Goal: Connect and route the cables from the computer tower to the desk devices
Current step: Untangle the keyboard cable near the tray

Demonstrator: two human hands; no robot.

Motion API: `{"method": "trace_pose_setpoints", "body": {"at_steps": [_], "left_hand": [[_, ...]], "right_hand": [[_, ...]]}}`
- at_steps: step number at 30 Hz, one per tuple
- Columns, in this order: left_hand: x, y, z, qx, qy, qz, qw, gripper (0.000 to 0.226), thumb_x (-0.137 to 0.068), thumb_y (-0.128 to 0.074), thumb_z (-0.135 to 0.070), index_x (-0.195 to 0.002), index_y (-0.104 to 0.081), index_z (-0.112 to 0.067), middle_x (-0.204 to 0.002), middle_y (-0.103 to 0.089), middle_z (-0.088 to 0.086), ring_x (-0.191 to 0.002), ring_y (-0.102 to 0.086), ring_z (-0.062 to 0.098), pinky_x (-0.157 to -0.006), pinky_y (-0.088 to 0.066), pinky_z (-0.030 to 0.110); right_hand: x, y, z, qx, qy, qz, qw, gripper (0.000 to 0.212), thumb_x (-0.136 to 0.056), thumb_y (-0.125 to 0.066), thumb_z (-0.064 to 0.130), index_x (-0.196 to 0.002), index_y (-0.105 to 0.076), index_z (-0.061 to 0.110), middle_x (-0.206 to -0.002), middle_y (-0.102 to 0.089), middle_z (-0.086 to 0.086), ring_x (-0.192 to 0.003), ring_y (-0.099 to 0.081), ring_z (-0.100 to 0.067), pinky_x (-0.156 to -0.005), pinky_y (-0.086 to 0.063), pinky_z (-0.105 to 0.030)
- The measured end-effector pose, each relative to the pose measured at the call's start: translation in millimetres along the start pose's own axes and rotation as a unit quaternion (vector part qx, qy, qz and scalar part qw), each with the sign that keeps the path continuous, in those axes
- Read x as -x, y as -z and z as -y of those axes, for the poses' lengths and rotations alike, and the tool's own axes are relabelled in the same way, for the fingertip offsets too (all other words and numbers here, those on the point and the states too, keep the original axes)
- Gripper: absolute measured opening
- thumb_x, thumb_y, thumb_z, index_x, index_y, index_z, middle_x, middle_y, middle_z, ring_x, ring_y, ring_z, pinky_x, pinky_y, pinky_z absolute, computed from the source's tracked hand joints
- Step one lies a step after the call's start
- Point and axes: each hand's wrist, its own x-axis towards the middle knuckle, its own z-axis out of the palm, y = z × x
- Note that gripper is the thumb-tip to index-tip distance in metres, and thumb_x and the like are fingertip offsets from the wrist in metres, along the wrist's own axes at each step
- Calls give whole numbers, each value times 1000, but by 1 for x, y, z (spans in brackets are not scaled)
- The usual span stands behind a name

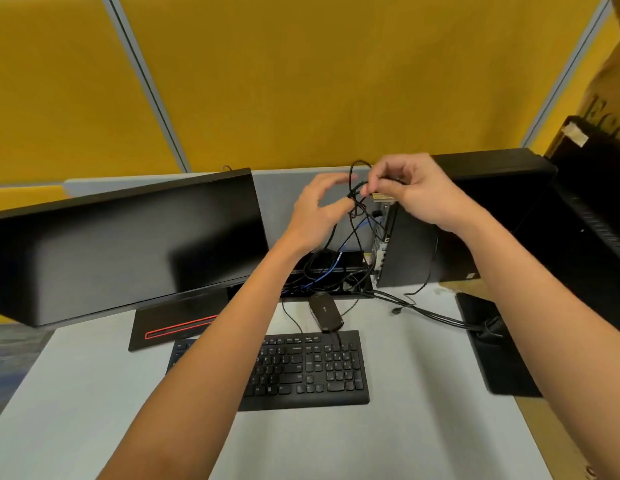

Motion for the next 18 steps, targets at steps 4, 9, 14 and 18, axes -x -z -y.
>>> {"method": "trace_pose_setpoints", "body": {"at_steps": [4, 9, 14, 18], "left_hand": [[-2, -13, 4, -18, 22, 23, 999, 22, -94, -59, -30, -87, -70, -12, -91, -71, -2, -92, -64, 9, -92, -47, 34], [13, -18, 27, -4, 81, -17, 997, 18, -94, -58, -19, -87, -71, -11, -81, -71, 2, -78, -64, 15, -82, -52, 38], [62, -22, 77, -70, 62, -134, 986, 19, -91, -57, -3, -95, -71, -15, -98, -70, -2, -91, -64, 8, -88, -53, 29], [89, -30, 97, -135, 63, -117, 982, 34, -91, -52, 6, -119, -64, -9, -116, -66, 2, -105, -58, 5, -99, -47, 21]], "right_hand": [[-5, 18, 18, -18, 73, -115, 991, 24, -92, -57, 0, -82, -63, 21, -82, -71, 10, -92, -67, -10, -89, -49, -24], [-2, 10, 5, 106, 42, -205, 972, 23, -90, -54, 1, -83, -68, 17, -86, -67, 12, -89, -62, -3, -84, -46, -22], [1, 6, -6, 109, -25, -315, 943, 29, -90, -52, 3, -79, -68, 25, -84, -66, 17, -85, -61, -5, -80, -47, -26], [1, -4, -13, 119, -77, -387, 911, 30, -90, -51, 5, -79, -67, 27, -83, -66, 16, -74, -58, -6, -71, -46, -28]]}}
